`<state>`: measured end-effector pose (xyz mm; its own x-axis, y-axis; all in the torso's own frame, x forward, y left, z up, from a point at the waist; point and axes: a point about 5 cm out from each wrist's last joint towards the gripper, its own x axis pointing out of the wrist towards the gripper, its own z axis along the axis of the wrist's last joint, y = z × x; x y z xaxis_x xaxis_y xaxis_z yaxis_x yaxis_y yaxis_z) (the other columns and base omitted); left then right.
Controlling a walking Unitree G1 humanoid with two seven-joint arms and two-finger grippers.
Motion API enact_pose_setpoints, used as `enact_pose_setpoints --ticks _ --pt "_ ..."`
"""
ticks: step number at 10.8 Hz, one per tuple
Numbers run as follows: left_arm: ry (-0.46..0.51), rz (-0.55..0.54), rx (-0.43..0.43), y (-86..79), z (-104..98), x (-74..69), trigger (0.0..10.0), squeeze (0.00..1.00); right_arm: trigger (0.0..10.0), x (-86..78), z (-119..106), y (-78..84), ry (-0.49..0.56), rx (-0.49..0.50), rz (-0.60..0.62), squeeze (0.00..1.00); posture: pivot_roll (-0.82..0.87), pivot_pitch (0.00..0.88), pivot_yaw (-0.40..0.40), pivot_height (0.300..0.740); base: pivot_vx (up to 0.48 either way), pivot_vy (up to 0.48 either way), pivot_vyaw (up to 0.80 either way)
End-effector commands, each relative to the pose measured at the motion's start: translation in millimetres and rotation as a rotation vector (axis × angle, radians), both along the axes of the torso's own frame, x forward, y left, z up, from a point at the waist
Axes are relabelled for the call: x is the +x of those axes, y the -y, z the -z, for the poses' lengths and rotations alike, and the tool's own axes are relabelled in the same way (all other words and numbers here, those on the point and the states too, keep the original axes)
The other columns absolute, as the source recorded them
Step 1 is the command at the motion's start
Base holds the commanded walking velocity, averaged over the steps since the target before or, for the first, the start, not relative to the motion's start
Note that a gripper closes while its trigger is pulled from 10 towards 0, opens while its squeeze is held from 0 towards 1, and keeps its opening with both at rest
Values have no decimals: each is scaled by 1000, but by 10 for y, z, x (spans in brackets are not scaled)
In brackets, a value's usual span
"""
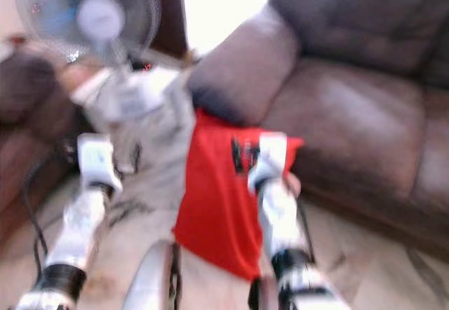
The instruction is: Move the pillow to the sofa from floor
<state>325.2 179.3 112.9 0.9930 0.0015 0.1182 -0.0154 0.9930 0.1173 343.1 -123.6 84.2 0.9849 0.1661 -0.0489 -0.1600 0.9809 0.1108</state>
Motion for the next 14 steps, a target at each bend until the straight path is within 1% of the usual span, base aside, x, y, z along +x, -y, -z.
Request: enact_pose_setpoints --ticks 1,5,7,10,12,14 --pt "14 3 2 -1 -58 32 10000 0 10000 18 -37 20 13 -7 5 0 153 175 5 607 0 0 0" --pt "9 -2 -5 -26 -46 28 10000 0 10000 15 -28 24 9 -8 8 0 153 179 4 607 0 0 0" --pt "10 -2 -44 -48 -61 30 10000 0 10000 16 -12 7 -7 -8 7 0 156 183 3 607 0 0 0" --pt "5 -2 -56 -65 -63 35 10000 0 10000 17 -10 1 -10 -11 4 0 156 185 5 553 0 0 0" --pt "12 15 -62 -35 -70 34 10000 0 10000 10 -10 2 -1 -16 2 0 155 184 6 548 0 0 0" --pt "14 12 -61 -40 -74 35 10000 0 10000 11 -5 11 -5 -20 8 0 155 179 7 548 0 0 0"
